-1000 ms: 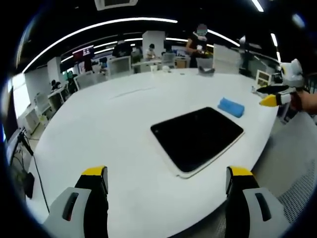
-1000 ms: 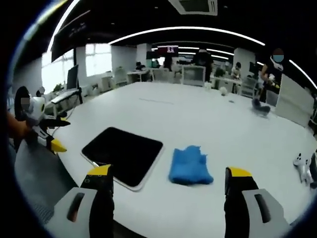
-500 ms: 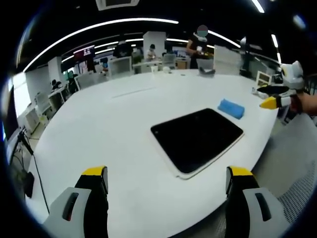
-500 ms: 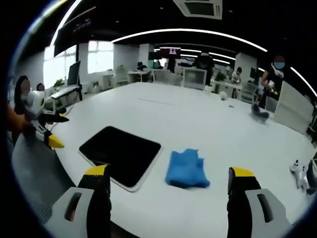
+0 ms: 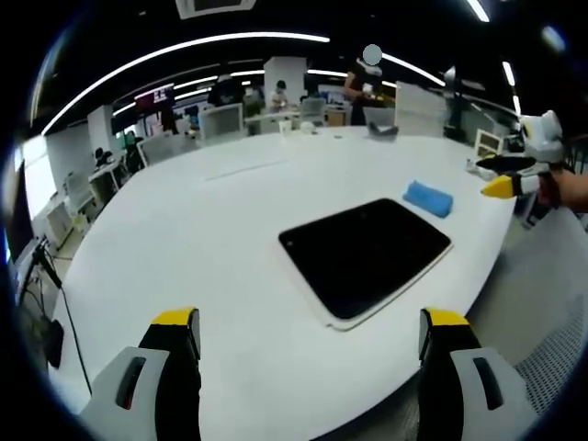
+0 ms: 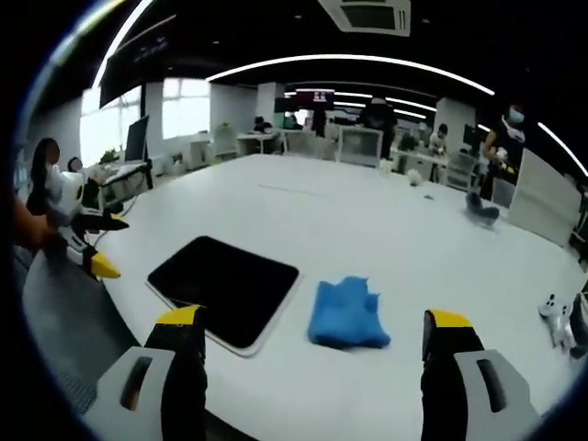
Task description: Wipe the mirror surface with the cleaning cloth until all visible marks leave the cleaned area.
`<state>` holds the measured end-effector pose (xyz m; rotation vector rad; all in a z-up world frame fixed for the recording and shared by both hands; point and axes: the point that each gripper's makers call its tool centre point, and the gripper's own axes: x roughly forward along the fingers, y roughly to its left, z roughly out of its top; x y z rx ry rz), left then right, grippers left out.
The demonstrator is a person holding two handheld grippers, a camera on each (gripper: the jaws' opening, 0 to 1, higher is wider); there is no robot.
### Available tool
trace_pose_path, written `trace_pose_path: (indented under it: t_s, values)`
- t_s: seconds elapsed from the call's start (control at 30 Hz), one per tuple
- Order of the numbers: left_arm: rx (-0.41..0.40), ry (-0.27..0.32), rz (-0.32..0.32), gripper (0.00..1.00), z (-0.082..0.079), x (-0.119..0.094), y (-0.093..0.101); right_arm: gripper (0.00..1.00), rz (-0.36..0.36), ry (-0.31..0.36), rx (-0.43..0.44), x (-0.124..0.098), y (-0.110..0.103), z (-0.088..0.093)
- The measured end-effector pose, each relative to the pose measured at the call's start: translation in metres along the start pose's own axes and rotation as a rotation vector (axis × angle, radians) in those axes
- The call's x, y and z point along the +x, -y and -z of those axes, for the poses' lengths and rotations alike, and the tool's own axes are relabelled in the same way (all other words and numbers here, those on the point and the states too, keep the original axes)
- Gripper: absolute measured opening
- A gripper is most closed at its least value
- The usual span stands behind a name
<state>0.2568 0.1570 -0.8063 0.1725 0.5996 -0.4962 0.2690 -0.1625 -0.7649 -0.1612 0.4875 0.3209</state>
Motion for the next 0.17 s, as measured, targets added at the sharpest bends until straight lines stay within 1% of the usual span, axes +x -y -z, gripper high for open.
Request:
trace_pose_path:
  t_s: [0.17]
  values:
    - [0.008, -0.004, 0.005, 1.0, 0.0007, 0.0009, 0.0006, 0.98, 0.001, 0.0, 0.003, -0.0004, -0.0005, -0.0002]
